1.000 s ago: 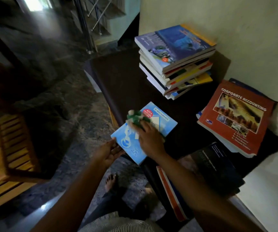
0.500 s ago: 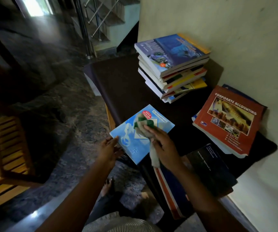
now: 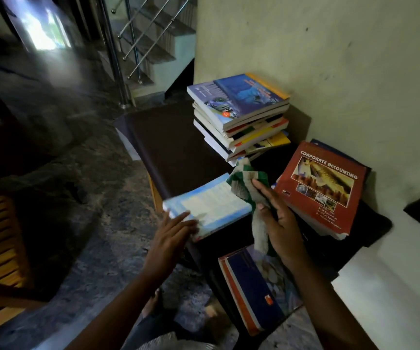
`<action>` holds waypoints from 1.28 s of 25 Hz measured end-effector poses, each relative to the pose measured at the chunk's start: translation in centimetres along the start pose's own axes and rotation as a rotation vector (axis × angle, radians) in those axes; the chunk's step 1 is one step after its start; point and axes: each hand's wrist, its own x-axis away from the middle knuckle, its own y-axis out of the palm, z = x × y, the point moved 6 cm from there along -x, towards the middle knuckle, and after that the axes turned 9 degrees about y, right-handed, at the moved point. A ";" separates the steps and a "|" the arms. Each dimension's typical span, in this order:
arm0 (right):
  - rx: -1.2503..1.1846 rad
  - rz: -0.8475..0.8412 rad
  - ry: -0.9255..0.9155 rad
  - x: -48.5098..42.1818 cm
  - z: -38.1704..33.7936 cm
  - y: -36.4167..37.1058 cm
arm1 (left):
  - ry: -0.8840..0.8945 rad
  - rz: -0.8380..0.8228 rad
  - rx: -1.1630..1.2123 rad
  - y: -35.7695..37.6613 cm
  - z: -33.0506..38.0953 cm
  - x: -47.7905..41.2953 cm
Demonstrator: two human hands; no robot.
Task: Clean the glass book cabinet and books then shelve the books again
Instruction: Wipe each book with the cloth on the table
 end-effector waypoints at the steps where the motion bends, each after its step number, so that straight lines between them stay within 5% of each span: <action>1: -0.022 -0.007 0.029 0.1 0.8 0.4 | -0.048 -0.073 -0.060 1.1 -0.5 1.7; 4: -0.006 -0.015 0.104 -1.2 2.6 1.8 | -0.223 -0.177 0.005 2.4 -1.0 4.5; 6: 0.092 0.035 0.135 -3.7 4.2 2.3 | -0.511 -0.020 0.243 1.4 -1.3 4.1; 10: 0.407 0.086 0.235 -8.7 9.1 3.7 | -1.270 0.360 1.091 1.7 -2.0 2.6; 13: 0.835 -0.041 0.262 -8.5 11.2 6.8 | -1.470 0.370 1.228 1.6 -1.9 1.9; 15: 0.877 -0.113 0.191 -6.6 10.3 9.9 | -1.548 0.422 1.243 1.3 -2.0 2.2; 20: 0.745 -0.319 -0.062 -0.2 8.4 17.1 | -1.670 0.549 1.439 1.4 -2.6 3.4; 24: 0.226 -0.296 0.076 0.2 6.0 13.8 | -1.675 0.551 1.412 1.5 -1.9 3.1; 28: 0.041 -0.152 0.243 -0.3 3.1 6.1 | -1.465 0.434 1.139 1.0 -1.4 0.5; 32: 0.041 0.037 0.082 1.5 -2.0 -1.7 | -0.959 0.396 0.914 -2.4 1.8 -3.8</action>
